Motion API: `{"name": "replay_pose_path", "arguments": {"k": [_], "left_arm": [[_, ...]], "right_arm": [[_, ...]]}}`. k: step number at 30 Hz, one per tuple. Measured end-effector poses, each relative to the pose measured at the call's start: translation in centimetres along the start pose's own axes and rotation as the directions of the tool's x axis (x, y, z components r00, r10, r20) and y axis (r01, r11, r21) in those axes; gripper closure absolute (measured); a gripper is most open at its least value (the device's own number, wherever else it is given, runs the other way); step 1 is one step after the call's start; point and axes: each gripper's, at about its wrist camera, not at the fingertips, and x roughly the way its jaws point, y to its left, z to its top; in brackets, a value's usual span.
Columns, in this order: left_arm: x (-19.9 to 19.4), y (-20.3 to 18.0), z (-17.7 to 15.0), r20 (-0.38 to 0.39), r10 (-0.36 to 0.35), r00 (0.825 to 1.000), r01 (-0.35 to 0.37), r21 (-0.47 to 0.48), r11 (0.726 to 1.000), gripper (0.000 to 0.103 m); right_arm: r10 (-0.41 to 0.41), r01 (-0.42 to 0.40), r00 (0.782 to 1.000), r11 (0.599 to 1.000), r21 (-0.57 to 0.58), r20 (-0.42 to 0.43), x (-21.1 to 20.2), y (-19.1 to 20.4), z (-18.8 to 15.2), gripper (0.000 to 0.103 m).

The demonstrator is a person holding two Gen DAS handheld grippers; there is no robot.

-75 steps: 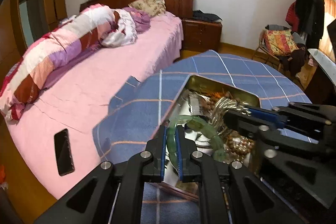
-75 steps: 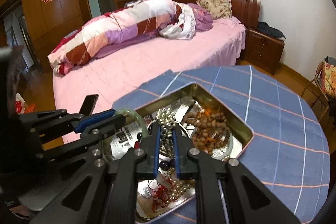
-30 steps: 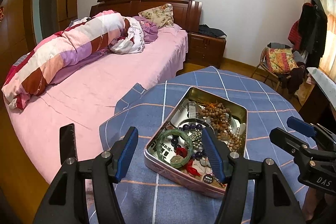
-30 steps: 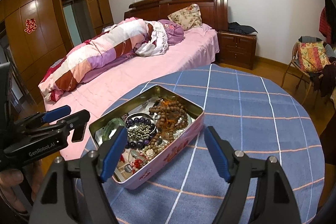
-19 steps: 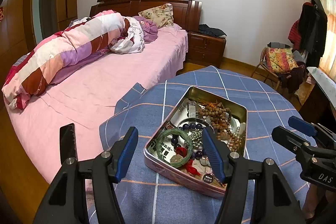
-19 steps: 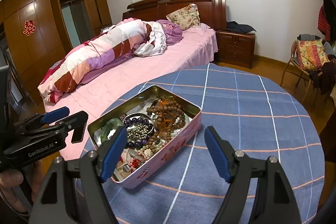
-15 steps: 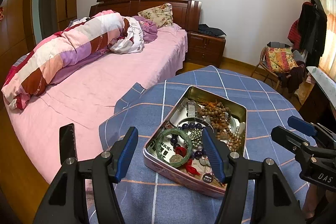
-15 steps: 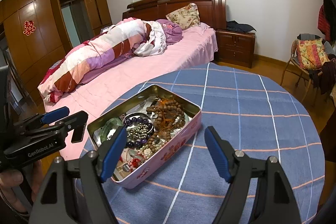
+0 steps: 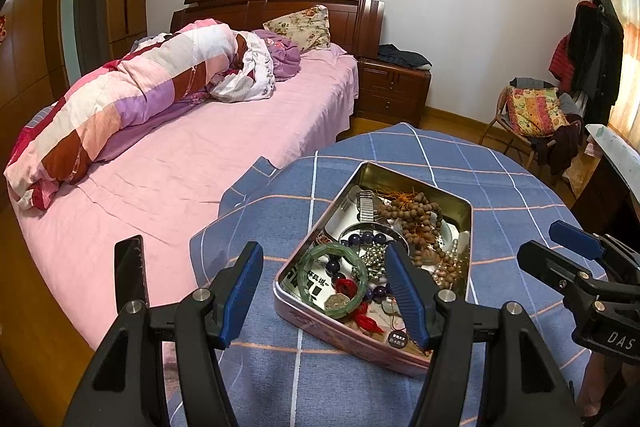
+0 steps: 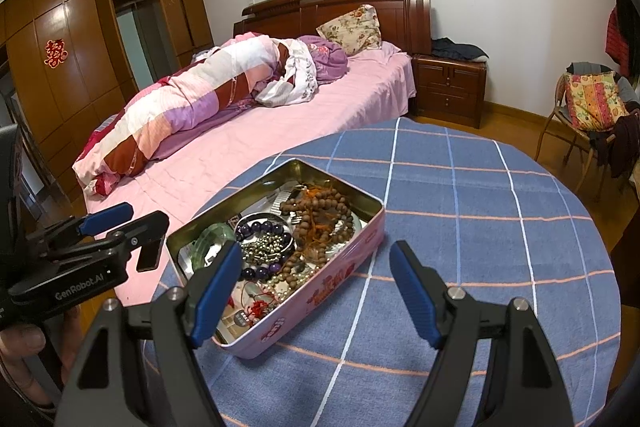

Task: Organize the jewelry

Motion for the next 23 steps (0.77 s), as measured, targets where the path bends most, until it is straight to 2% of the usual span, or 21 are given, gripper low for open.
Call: {"name": "replay_pose_path", "arguments": {"k": [7, 23], "left_arm": [[0.1, 0.0, 0.0, -0.008, -0.010, 1.000, 0.010, 0.006, 1.000, 0.040], [0.2, -0.3, -0.3, 0.006, 0.043, 0.999, -0.043, 0.032, 0.999, 0.039]], "right_arm": [[-0.001, 0.001, 1.000, 1.000, 0.000, 0.000, 0.0, 0.0, 0.1, 0.024], [0.000, 0.000, 1.000, 1.000, 0.007, -0.012, 0.1, 0.2, -1.0, 0.024]]}}
